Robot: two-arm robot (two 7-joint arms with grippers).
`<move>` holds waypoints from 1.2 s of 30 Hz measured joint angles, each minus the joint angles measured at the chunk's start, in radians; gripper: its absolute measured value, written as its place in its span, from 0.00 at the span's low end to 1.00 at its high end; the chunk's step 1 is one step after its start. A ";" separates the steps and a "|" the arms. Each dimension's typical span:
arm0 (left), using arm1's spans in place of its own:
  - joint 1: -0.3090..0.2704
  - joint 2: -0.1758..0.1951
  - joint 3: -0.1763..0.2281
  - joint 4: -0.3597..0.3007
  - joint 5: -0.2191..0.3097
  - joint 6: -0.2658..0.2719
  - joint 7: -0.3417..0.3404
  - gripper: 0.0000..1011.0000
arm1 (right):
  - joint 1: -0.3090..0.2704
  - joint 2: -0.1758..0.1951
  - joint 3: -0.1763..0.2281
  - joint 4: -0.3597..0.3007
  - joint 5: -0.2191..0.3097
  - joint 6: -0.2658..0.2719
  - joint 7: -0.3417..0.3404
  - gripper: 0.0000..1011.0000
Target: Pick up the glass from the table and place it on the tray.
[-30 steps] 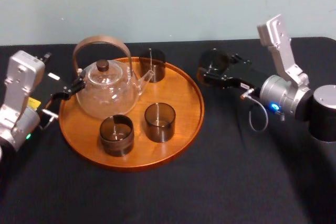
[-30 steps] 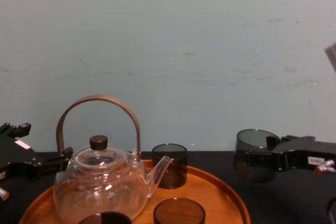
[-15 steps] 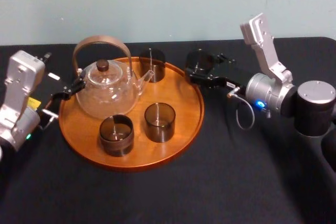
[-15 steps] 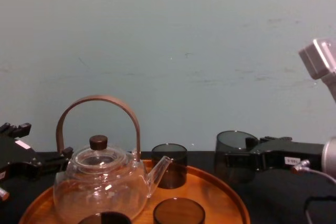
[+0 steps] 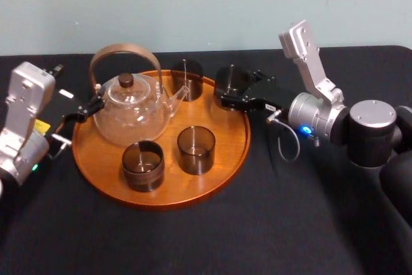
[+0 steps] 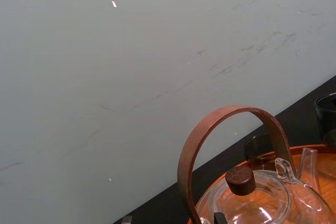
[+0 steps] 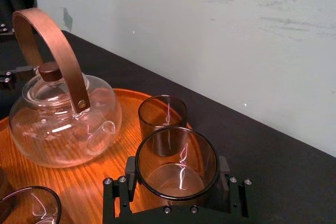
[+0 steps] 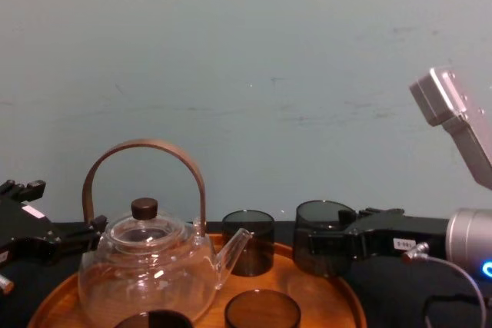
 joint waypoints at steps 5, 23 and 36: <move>0.000 0.000 0.000 0.000 0.000 0.000 0.000 1.00 | 0.003 -0.005 -0.008 0.010 -0.003 -0.005 0.005 0.89; 0.000 0.000 0.000 0.000 0.000 0.000 0.000 1.00 | 0.014 -0.026 -0.031 0.037 -0.012 -0.017 0.017 0.89; 0.000 0.000 0.000 0.000 0.000 0.000 0.000 1.00 | 0.025 -0.036 -0.039 0.063 -0.018 -0.012 0.017 0.89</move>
